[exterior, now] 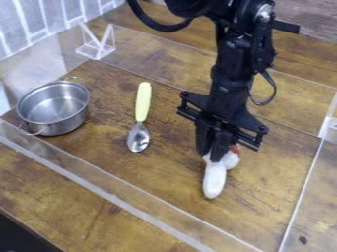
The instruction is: Put the mushroom in the silver pot
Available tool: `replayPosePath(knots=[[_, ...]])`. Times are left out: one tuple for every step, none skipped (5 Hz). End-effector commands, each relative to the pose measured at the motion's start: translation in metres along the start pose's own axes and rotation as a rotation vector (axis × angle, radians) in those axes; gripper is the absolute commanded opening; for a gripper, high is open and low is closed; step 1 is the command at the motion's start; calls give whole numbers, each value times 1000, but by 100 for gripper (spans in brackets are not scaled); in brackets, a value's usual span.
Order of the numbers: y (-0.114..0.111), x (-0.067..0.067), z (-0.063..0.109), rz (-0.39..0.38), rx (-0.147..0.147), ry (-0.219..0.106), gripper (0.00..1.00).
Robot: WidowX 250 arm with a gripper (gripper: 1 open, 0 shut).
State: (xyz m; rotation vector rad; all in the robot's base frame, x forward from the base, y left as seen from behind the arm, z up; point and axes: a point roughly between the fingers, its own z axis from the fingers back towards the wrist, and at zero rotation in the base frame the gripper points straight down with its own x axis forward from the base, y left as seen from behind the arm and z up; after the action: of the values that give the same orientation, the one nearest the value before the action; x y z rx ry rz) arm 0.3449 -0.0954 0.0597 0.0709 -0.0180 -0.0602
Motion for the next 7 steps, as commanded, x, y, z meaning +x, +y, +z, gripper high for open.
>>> replayPosePath(knots=[[11, 12, 29, 54, -11, -57, 0], [1, 11, 38, 64, -12, -55, 0], [-7, 12, 42, 50, -17, -47, 100], [-17, 6, 46, 29, -16, -38, 100], [-23, 3, 45, 34, -10, -17, 100], [-17, 3, 34, 189, -5, 13, 100], [-10, 1, 24, 344, 1, 42, 100]])
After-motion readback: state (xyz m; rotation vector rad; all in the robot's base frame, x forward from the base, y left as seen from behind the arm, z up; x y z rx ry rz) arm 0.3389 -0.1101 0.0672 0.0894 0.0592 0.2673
